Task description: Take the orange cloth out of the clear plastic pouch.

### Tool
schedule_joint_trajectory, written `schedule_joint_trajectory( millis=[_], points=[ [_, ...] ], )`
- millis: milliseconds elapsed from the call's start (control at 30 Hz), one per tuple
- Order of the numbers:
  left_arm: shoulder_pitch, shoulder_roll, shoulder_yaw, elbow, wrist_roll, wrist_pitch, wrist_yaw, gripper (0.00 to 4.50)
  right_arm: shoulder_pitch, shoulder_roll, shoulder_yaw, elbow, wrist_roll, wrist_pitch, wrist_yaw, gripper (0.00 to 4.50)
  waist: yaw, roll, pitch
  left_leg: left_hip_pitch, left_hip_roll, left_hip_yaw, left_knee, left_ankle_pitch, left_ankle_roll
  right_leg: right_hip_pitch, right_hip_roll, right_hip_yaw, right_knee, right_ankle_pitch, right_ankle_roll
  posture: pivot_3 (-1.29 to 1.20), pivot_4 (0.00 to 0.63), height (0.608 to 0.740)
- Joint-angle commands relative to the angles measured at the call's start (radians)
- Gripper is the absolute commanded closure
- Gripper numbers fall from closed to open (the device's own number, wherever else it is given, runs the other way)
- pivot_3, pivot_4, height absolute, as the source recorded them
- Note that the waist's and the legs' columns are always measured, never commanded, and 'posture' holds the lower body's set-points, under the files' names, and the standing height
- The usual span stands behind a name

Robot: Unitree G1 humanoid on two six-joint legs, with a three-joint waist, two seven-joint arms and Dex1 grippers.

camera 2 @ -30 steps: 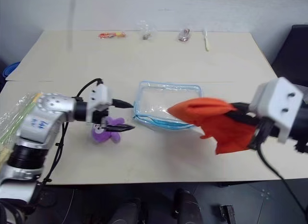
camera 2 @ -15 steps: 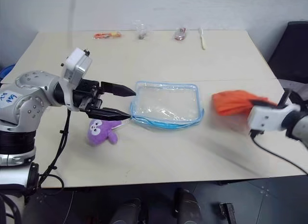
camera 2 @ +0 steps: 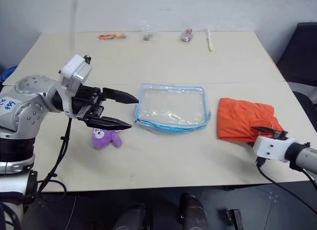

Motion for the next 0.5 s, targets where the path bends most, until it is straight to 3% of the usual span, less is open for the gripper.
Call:
schedule_joint_trajectory(
  millis=[33, 67, 167, 300, 400, 500],
  points=[
    [-0.003, 0.051, 0.023, 0.04, 0.016, -0.043, -0.046, 0.51, 0.148, -0.008, -0.189, -0.191, 0.2, 0.24, 0.097, 0.67, 0.011, 0.001, 0.0, 0.0, -0.001, 0.0, 0.0, 0.0, 0.0, 0.0, 0.0, 0.0, 0.0, 0.0, 0.0, 0.0, 0.15, 0.74],
    [-0.001, 0.07, 0.027, 0.061, 0.025, -0.058, -0.061, 0.51, 0.222, 0.006, -0.267, -0.271, 0.289, 0.354, 0.143, 0.35, 0.011, 0.001, 0.0, 0.0, -0.001, 0.0, 0.0, 0.0, 0.0, 0.0, 0.0, 0.0, -0.001, 0.0, 0.0, 0.0, 0.15, 0.74],
    [0.004, 0.16, 0.041, 0.162, 0.058, -0.102, -0.134, 0.51, 0.43, 0.054, -0.578, -0.435, 0.554, 0.71, 0.276, 0.35, 0.015, 0.003, 0.0, 0.0, -0.002, -0.001, 0.0, 0.0, 0.0, 0.001, 0.001, 0.0, -0.001, 0.0, 0.0, 0.0, 0.15, 0.74],
    [-0.005, 0.24, 0.027, 0.296, 0.13, -0.213, -0.21, 0.51, 0.557, 0.066, -0.872, -0.402, 0.696, 0.975, 0.382, 0.35, 0.013, 0.002, 0.0, 0.001, -0.003, -0.001, -0.001, 0.0, 0.001, 0.001, 0.001, 0.0, -0.002, 0.0, 0.0, 0.0, 0.15, 0.74],
    [-0.043, 0.248, 0.008, 0.401, 0.187, -0.295, -0.214, 0.51, 0.599, 0.054, -0.974, -0.342, 0.7, 1.05, 0.432, 0.35, 0.013, 0.002, 0.0, 0.003, -0.003, -0.001, -0.003, -0.001, 0.002, 0.01, 0.001, -0.001, -0.006, 0.0, 0.0, 0.0, 0.15, 0.74],
    [-0.079, 0.224, 0.004, 0.465, 0.207, -0.33, -0.206, 0.51, 0.575, 0.053, -0.993, -0.312, 0.681, 1.062, 0.42, 0.35, 0.012, 0.001, 0.0, 0.014, -0.002, -0.003, -0.007, -0.001, 0.002, 0.016, 0.001, 0.0, -0.008, 0.0, 0.0, 0.0, 0.15, 0.74]
  ],
)
